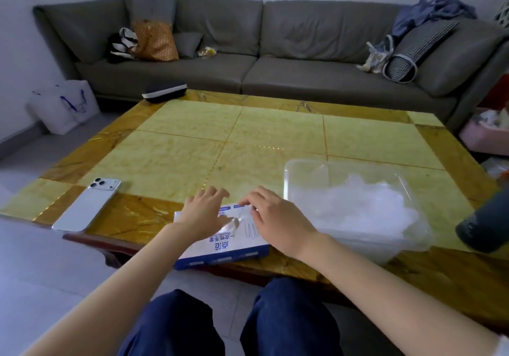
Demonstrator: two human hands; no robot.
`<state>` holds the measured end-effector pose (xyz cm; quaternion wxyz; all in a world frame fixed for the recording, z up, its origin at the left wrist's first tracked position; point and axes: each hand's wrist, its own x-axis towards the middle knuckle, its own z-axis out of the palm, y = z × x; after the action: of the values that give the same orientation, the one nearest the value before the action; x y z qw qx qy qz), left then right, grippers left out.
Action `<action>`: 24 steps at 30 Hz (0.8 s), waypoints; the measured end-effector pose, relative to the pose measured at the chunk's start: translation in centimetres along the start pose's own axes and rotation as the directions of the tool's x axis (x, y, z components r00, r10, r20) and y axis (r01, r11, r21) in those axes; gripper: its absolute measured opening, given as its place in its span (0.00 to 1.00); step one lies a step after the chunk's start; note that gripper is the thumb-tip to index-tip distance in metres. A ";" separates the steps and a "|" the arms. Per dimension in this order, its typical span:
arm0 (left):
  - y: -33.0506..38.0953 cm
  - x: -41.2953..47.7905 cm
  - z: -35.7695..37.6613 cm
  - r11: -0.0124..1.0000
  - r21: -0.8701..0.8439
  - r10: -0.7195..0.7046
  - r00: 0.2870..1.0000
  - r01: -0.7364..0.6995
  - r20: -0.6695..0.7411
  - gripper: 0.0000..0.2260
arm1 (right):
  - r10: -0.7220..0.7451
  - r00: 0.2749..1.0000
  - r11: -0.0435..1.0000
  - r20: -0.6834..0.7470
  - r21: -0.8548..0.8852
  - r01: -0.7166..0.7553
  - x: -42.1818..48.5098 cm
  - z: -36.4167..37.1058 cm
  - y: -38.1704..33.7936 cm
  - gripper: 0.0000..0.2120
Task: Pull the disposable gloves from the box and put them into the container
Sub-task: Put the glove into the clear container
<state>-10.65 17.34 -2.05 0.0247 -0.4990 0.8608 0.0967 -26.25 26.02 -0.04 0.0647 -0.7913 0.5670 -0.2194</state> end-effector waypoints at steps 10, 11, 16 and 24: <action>-4.4 -2.1 3.1 0.998 -0.070 0.009 0.990 0.001 0.142 0.35 | 0.170 0.937 0.966 0.304 -0.242 -0.096 4.2 7.2 -0.6 0.12; -4.5 -2.1 3.2 0.997 -0.071 0.010 0.991 0.000 0.136 0.35 | 0.162 0.938 0.963 0.307 -0.259 -0.081 4.4 7.3 -0.6 0.11; -4.8 -2.0 3.8 0.997 -0.076 0.018 0.995 -0.010 0.102 0.35 | 0.137 0.910 0.943 0.391 -0.333 0.002 5.4 7.2 -0.8 0.10; -4.9 -2.0 4.3 0.997 -0.073 0.023 0.995 -0.016 0.097 0.36 | 0.134 0.866 0.869 0.482 -0.477 0.131 7.0 7.5 -2.1 0.07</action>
<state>-5.59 17.51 -6.64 0.0476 -0.4857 0.8594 0.1523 -19.48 19.18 -4.08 0.0048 -0.8099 0.5681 0.1459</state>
